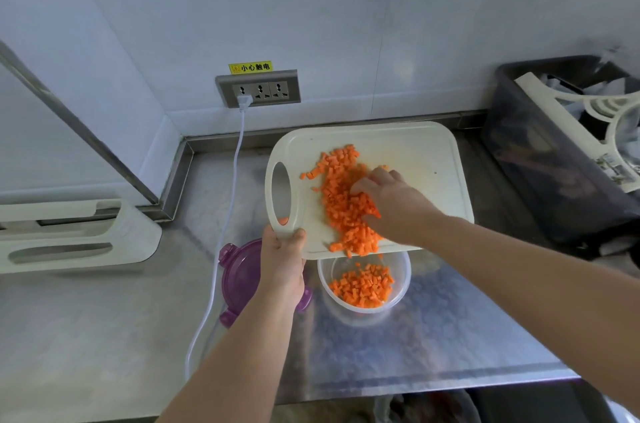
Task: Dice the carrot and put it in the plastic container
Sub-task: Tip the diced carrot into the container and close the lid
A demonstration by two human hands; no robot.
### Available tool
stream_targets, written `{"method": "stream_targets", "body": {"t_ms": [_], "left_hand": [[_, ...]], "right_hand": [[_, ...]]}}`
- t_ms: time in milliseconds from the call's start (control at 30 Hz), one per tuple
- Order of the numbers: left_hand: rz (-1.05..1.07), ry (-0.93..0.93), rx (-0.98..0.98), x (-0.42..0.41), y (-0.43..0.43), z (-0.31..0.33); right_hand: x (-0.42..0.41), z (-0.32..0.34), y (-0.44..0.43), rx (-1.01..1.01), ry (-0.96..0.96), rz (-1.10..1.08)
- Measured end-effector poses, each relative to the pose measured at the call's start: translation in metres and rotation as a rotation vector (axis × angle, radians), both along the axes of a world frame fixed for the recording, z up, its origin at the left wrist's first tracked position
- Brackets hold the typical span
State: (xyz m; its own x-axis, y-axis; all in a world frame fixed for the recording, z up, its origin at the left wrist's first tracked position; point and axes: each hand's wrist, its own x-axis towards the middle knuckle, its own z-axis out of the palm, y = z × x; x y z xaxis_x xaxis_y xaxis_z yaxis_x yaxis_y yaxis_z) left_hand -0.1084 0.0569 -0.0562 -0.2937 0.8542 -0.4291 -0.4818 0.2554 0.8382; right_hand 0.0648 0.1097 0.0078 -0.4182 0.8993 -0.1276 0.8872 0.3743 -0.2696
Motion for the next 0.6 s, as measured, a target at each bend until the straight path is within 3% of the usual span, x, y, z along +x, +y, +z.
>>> {"method": "stream_targets", "body": {"t_ms": [400, 600], "left_hand": [[-0.028, 0.053, 0.025, 0.004, 0.001, 0.004], [-0.040, 0.043, 0.024, 0.005, 0.002, 0.008]], "right_hand": [[0.001, -0.030, -0.050, 0.041, 0.139, -0.042], [0.008, -0.028, -0.056, 0.034, 0.099, 0.037]]}}
